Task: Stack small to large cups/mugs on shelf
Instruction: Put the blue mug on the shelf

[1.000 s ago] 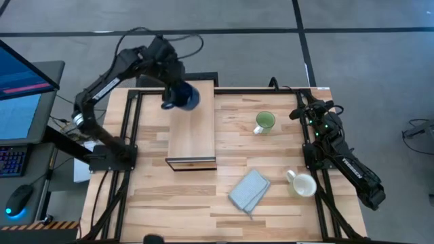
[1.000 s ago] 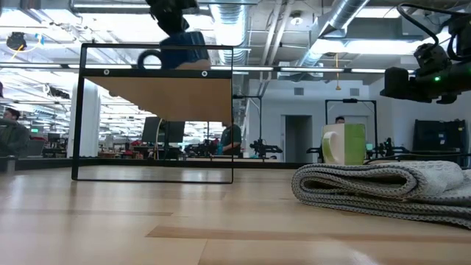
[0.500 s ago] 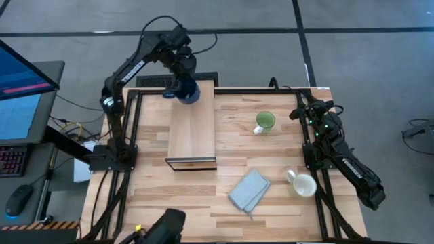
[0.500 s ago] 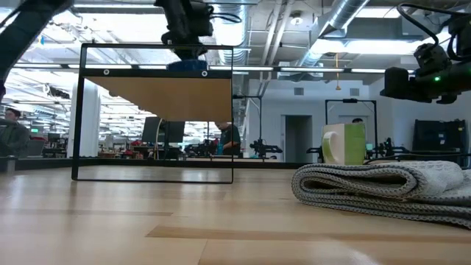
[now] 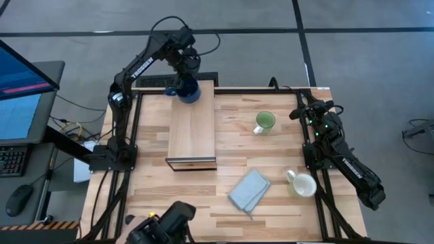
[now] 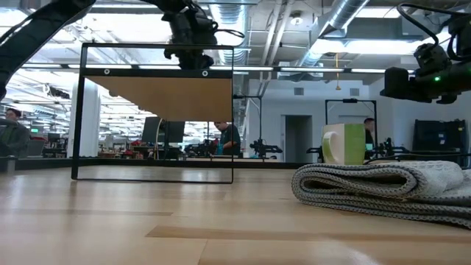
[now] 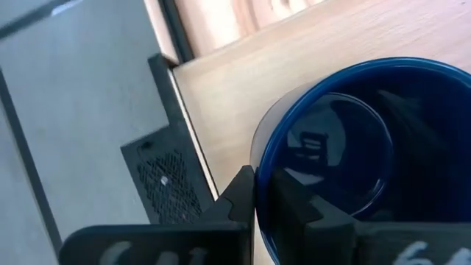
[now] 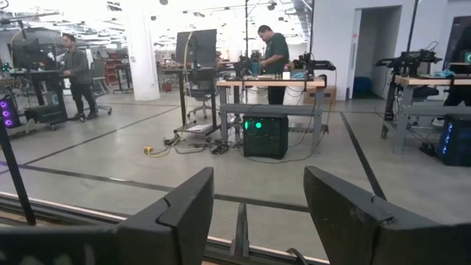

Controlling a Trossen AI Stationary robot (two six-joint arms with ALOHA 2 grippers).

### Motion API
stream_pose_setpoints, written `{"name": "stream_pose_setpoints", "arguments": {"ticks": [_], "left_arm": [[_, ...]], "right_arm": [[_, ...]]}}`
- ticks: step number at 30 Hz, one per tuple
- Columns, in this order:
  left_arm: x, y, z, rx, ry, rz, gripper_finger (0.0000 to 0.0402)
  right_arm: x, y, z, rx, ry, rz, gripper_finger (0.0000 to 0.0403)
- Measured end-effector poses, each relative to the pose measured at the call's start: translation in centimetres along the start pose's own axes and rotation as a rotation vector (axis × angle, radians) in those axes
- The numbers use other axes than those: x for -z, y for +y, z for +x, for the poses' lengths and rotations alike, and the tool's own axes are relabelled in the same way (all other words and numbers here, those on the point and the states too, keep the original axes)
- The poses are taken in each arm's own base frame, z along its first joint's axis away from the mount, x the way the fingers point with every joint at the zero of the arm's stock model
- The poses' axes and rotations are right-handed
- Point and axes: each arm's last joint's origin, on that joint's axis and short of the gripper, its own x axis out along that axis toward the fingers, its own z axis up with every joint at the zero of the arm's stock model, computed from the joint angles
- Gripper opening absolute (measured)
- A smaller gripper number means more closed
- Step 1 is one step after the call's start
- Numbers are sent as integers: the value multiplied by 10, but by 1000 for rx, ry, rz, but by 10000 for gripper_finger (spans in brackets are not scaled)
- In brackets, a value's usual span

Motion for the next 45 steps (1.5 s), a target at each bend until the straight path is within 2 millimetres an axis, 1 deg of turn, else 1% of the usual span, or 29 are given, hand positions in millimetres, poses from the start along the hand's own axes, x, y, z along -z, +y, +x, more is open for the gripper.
{"name": "stream_pose_setpoints", "arguments": {"ticks": [7,11,17,22,26,42,45], "left_arm": [[-4,-1,2,8,-17,13,7],[-5,-1,3,4,-15,1,23],[-6,2,13,6,10,-17,26],[-10,2,15,-13,33,-11,23],[-11,3,18,-20,44,-4,32],[-15,6,18,-63,29,-3,38],[-15,7,18,-79,35,-29,38]], "right_arm": [[0,0,0,0,0,0,235],[0,0,0,0,0,0,235],[0,0,0,0,0,0,235],[0,0,0,0,1,-1,235],[0,0,0,0,4,-25,235],[9,2,6,-5,111,-55,235],[11,2,7,-6,127,-59,235]]}}
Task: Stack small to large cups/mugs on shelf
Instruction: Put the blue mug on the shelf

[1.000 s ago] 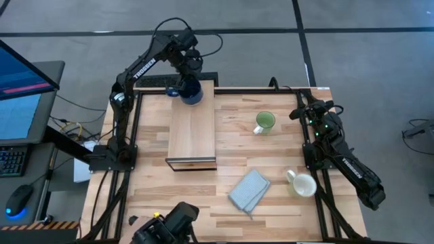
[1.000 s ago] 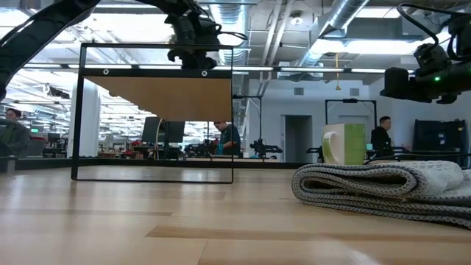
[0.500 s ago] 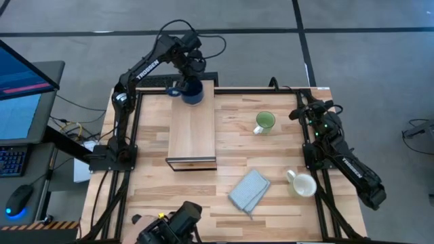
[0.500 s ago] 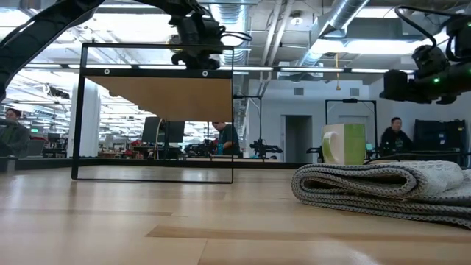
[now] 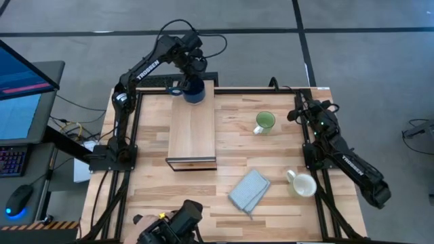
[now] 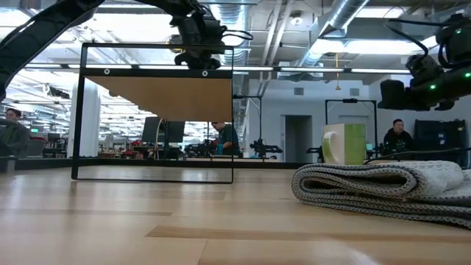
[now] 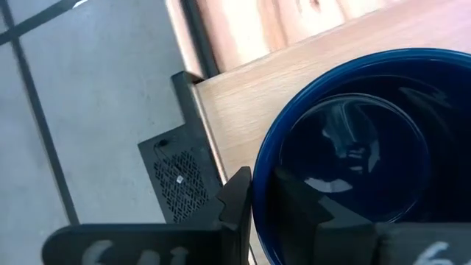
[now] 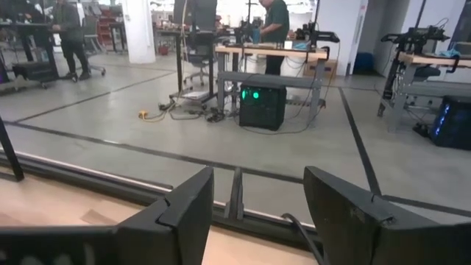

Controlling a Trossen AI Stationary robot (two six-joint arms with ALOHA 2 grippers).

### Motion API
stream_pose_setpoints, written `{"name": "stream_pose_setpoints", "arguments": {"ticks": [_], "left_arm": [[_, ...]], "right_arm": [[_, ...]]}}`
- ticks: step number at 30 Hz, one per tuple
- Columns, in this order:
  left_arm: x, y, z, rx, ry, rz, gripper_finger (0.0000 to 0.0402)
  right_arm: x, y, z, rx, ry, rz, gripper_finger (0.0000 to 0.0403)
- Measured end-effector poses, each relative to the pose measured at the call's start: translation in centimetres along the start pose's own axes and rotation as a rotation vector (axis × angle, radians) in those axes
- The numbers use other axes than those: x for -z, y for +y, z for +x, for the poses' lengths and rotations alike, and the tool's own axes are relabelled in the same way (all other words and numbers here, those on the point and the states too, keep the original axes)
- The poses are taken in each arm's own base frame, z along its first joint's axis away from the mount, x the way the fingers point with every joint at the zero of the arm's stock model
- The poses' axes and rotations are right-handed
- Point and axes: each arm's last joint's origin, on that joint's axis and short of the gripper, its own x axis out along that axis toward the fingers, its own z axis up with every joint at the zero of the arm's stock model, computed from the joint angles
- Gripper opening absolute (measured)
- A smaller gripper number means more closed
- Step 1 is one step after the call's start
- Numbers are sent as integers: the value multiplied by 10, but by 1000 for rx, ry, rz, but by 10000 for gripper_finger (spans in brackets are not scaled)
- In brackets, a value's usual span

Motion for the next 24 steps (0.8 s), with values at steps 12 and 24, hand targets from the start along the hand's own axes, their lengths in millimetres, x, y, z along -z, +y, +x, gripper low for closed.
{"name": "stream_pose_setpoints", "arguments": {"ticks": [12,24], "left_arm": [[-1,1,0,-25,28,-45,39],[-13,-7,2,-7,0,134,39]], "right_arm": [[-3,0,0,3,-29,7,235],[-4,0,0,3,-38,10,235]]}}
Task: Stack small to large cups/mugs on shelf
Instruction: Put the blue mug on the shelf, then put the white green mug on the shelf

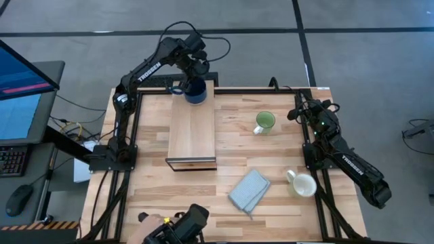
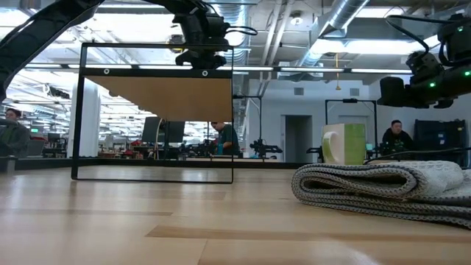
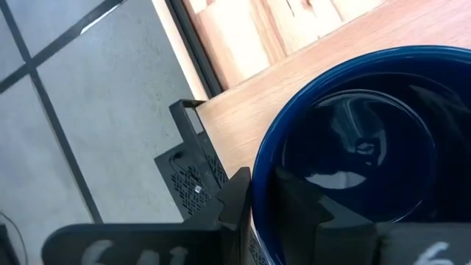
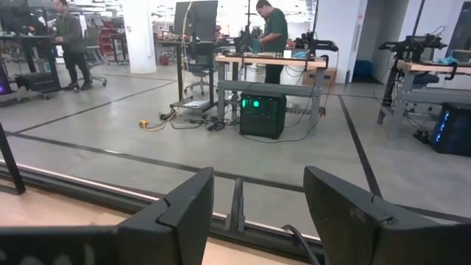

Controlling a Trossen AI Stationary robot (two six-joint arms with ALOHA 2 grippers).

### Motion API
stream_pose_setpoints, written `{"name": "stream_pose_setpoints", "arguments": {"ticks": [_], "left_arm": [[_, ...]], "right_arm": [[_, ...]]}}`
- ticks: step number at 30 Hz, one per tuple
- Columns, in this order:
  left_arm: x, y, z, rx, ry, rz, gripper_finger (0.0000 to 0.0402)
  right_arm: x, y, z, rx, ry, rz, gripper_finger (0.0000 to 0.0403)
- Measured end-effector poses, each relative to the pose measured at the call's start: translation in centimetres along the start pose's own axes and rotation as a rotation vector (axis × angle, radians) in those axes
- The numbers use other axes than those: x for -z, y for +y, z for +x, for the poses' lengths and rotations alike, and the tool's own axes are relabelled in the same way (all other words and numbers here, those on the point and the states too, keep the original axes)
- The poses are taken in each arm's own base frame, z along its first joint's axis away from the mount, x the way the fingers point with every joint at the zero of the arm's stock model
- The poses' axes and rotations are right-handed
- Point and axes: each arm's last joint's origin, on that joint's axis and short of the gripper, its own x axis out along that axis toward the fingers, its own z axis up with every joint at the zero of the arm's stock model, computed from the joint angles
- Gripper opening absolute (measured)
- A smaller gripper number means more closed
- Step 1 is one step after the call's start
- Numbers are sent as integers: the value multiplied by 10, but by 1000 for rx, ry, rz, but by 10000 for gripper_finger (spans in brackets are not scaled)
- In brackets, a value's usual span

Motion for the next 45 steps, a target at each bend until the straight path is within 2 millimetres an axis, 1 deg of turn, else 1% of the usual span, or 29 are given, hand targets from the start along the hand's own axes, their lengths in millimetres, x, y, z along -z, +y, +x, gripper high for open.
{"name": "stream_pose_setpoints", "arguments": {"ticks": [11,21,27,31,39,45], "left_arm": [[0,0,0,-3,12,-28,39],[1,0,0,-6,20,-94,39],[1,0,0,-6,20,-63,40],[1,0,0,-7,21,-97,57],[1,0,0,-9,21,-84,111],[0,0,0,-7,17,-67,123]], "right_arm": [[0,0,0,0,0,-2,235],[0,0,0,0,0,-2,235],[0,0,0,0,1,-1,235],[0,0,0,0,1,-1,235],[0,0,0,0,1,-1,235],[0,0,0,0,1,-1,235]]}}
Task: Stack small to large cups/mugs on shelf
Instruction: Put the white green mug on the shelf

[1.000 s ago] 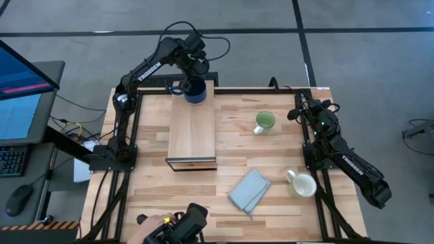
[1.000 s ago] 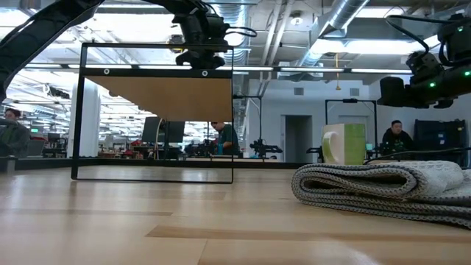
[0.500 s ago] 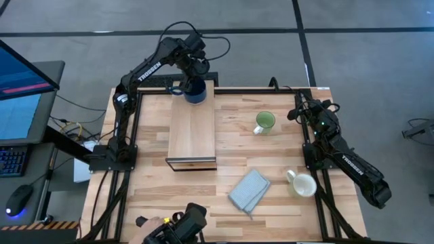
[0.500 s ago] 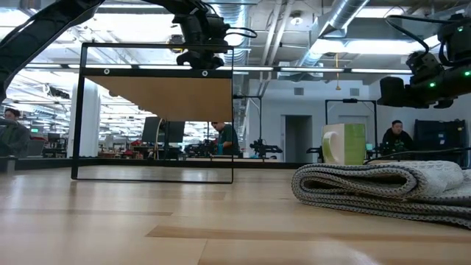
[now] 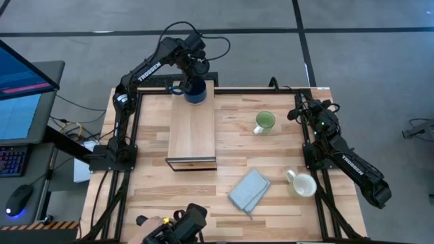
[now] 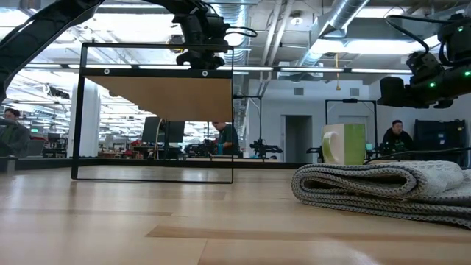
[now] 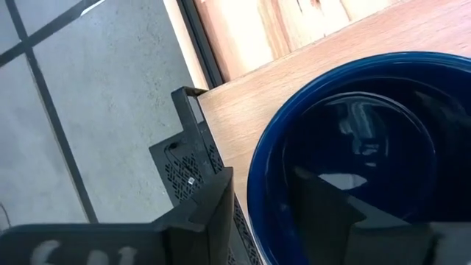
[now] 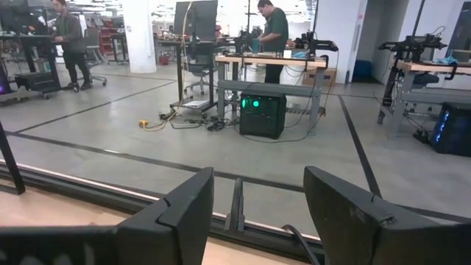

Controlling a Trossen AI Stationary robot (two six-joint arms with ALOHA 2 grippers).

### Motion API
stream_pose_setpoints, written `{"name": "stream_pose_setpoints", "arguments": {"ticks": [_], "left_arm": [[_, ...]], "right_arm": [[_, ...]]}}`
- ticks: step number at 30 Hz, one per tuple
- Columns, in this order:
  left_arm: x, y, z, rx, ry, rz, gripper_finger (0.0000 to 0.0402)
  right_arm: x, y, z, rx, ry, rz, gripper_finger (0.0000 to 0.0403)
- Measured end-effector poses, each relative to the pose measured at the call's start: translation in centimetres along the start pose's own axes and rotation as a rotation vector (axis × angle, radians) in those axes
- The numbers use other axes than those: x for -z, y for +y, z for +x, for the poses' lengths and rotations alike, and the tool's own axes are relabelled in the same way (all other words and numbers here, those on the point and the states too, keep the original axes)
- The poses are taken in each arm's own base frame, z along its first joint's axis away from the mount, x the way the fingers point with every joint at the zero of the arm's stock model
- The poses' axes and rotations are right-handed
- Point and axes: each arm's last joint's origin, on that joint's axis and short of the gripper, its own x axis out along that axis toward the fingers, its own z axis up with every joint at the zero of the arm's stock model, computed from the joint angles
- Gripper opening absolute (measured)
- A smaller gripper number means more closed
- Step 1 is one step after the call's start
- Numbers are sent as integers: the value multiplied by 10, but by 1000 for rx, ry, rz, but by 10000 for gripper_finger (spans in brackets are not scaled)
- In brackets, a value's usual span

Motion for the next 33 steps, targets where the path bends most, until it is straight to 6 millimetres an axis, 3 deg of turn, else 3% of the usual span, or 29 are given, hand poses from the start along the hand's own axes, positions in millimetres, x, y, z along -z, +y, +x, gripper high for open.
{"name": "stream_pose_setpoints", "arguments": {"ticks": [13,22,28,33], "left_arm": [[0,-2,-7,-23,16,-24,123],[-4,-9,-58,-117,-102,-112,123],[-3,-22,-96,-108,-263,-255,123],[-6,-34,-126,-70,-457,-237,123]], "right_arm": [[0,0,0,0,0,-25,235],[0,0,0,0,0,-25,235],[0,0,0,0,0,-16,235],[0,0,0,-4,-1,37,235]]}}
